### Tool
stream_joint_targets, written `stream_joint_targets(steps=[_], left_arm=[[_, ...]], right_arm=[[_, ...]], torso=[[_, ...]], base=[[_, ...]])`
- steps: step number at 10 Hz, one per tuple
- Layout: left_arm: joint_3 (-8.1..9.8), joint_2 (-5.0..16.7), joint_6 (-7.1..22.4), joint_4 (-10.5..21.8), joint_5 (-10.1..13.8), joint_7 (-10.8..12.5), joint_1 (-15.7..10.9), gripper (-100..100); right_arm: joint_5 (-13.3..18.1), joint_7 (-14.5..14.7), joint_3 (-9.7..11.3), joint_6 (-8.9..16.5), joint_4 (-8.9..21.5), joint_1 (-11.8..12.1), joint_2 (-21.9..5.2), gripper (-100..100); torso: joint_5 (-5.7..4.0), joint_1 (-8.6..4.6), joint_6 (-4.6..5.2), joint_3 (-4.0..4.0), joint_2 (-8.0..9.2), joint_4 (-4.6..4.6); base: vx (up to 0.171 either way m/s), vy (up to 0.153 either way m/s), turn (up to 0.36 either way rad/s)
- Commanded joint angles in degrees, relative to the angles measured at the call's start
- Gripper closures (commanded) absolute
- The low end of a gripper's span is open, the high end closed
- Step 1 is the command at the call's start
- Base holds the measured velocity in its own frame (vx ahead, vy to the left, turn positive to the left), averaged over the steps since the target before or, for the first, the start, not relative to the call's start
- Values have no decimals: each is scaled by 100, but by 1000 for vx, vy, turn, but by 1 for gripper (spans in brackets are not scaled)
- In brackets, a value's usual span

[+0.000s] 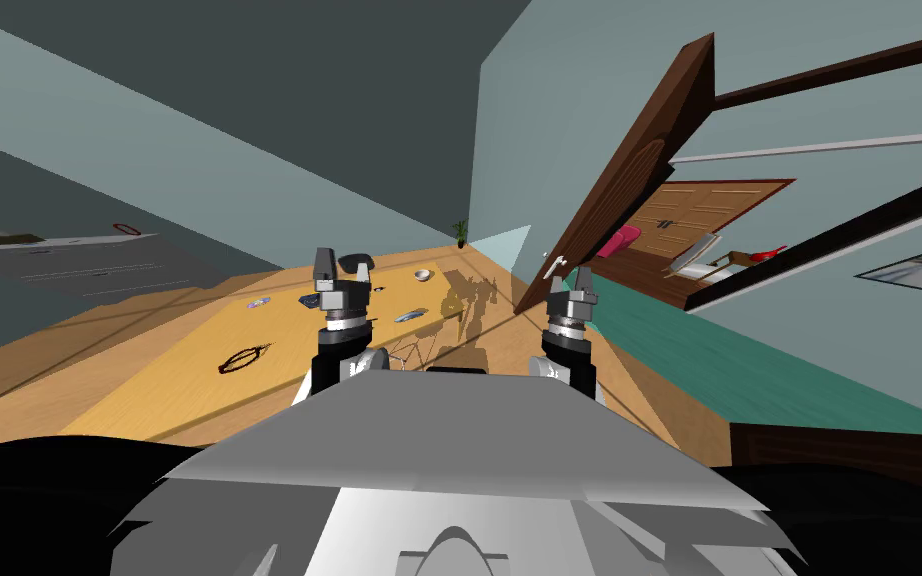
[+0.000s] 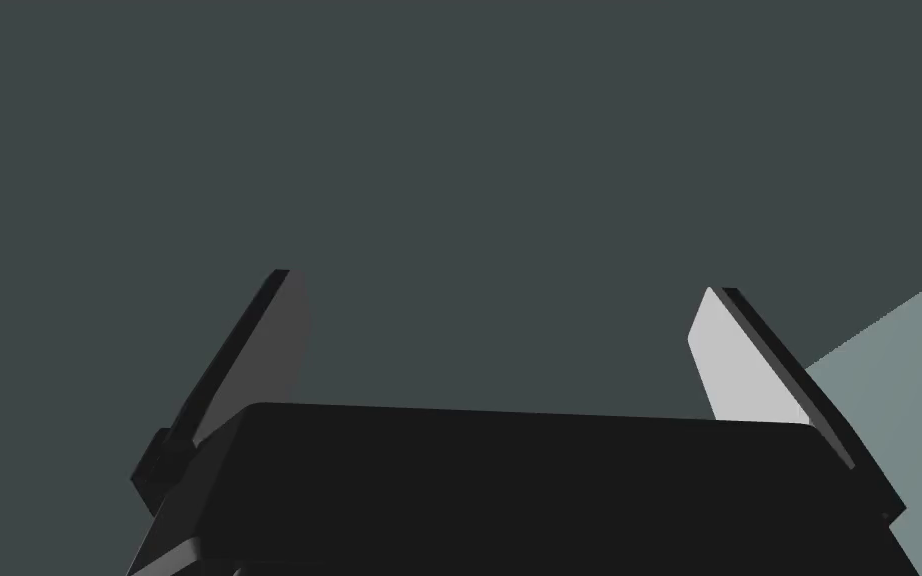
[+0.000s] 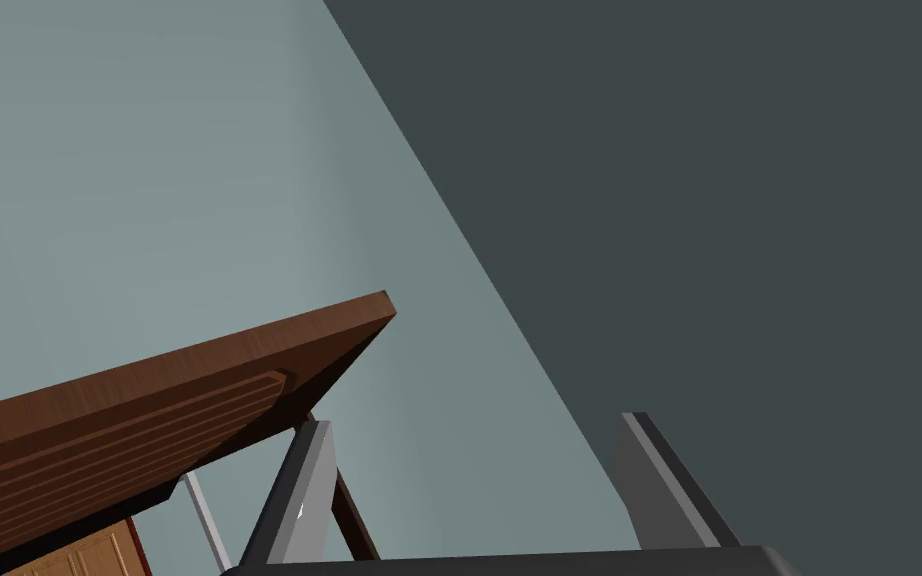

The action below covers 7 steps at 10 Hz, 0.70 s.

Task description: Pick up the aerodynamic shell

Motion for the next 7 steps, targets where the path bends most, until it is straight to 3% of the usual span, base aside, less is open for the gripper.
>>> stream_joint_targets(steps=[1,7], left_arm=[[105,225,224,195,-6,-23,-176,-100],[531,611,1127,1198,-30,-107,-1010,-100]], right_arm=[[0,0,0,0,0,0,0,0],[0,0,0,0,0,0,0,0]], torso=[[0,0,0,0,0,0],[-2,-10,0,1,2,0]], base=[[-10,-14,61],[-15,-32,62]])
